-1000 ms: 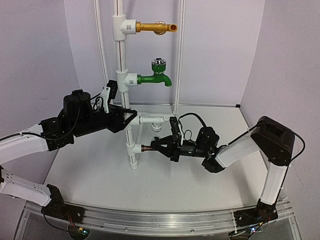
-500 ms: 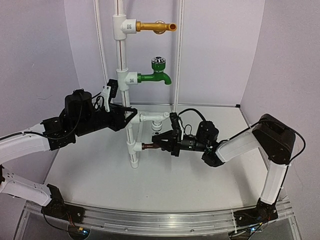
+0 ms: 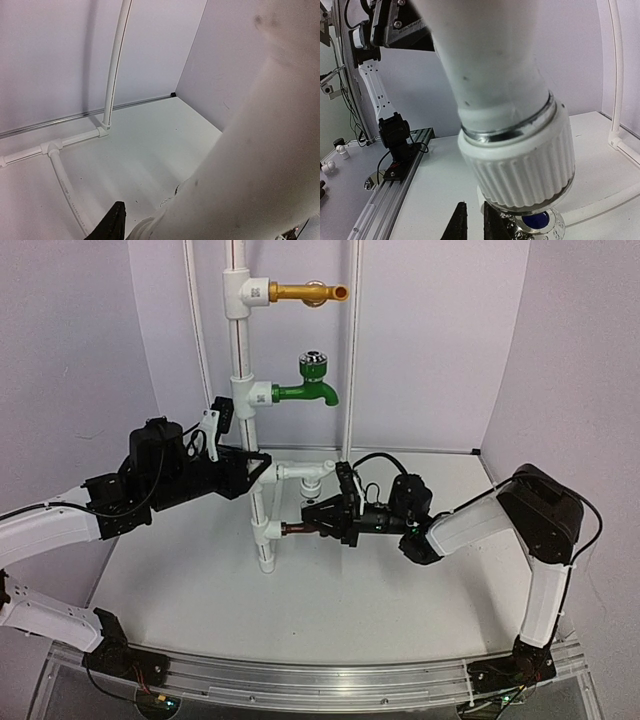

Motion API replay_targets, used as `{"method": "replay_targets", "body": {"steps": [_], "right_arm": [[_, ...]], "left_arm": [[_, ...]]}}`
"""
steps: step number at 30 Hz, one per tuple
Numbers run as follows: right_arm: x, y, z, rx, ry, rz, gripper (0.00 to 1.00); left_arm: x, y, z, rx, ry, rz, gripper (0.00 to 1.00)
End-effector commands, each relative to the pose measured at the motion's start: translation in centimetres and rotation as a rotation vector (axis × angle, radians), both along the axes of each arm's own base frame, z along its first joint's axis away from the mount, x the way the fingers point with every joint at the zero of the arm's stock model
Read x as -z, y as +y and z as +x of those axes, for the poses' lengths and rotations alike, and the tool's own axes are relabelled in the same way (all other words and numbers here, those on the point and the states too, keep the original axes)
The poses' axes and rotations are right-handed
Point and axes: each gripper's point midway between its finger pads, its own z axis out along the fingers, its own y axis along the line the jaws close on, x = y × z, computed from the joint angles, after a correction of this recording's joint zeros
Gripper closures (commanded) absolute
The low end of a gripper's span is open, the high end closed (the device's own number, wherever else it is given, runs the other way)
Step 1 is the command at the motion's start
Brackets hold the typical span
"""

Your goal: Install the water faucets

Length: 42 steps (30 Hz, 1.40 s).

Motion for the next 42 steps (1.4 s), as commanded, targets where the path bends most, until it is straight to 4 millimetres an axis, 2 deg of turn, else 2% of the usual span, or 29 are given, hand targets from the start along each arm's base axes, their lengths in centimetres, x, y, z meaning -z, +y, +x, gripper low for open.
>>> {"method": "replay_targets", "body": {"steps": [1, 5, 9, 12, 14, 18, 22, 26, 30, 33, 38, 42], "right_arm": [[1.2, -1.3, 5.5, 0.16, 0.053, -0.024, 0.7], [0.1, -1.6, 3.7, 0.087, 0.078, -0.013, 0.57], [-0.9, -2.6, 1.9, 0.053, 0.081, -0.023, 0.5], [-1.0, -3.0, 1.2, 0.049, 0.105, -0.064, 0.46], [-0.3, -3.3, 1.1, 0.056, 0.134, -0.107, 0.42], [0.9, -3.7, 2.2, 0.105, 0.183, -0.186, 0.35], [2.3, -2.9, 4.2, 0.151, 0.244, -0.24, 0.22], [3.3, -2.0, 4.9, 0.137, 0.315, -0.249, 0.09], [3.3, -1.4, 5.0, 0.107, 0.341, -0.222, 0.1], [3.4, -0.7, 5.2, 0.081, 0.365, -0.209, 0.16], [3.6, 0.1, 4.7, 0.034, 0.38, -0.194, 0.21], [3.5, 0.6, 4.3, 0.0, 0.418, -0.182, 0.31]], "left_arm": [[-2.7, -0.2, -1.0, 0.044, -0.05, -0.028, 1.0], [-2.9, -0.1, -1.1, 0.046, -0.055, -0.032, 1.0], [-3.0, -0.1, -1.2, 0.049, -0.058, -0.033, 1.0], [-2.9, -0.2, -1.2, 0.051, -0.057, -0.029, 1.0], [-2.8, -0.3, -1.3, 0.062, -0.056, -0.029, 1.0], [-2.9, -0.7, -1.6, 0.089, -0.056, -0.031, 1.0], [-3.0, -0.8, -1.7, 0.098, -0.054, -0.033, 1.0], [-3.1, -0.9, -1.7, 0.1, -0.054, -0.036, 1.0], [-2.9, -0.9, -1.7, 0.1, -0.049, -0.035, 1.0], [-2.8, -1.0, -1.7, 0.103, -0.047, -0.033, 1.0], [-2.6, -1.2, -1.6, 0.106, -0.044, -0.028, 1.0], [-2.5, -1.2, -1.5, 0.104, -0.043, -0.024, 1.0]]}}
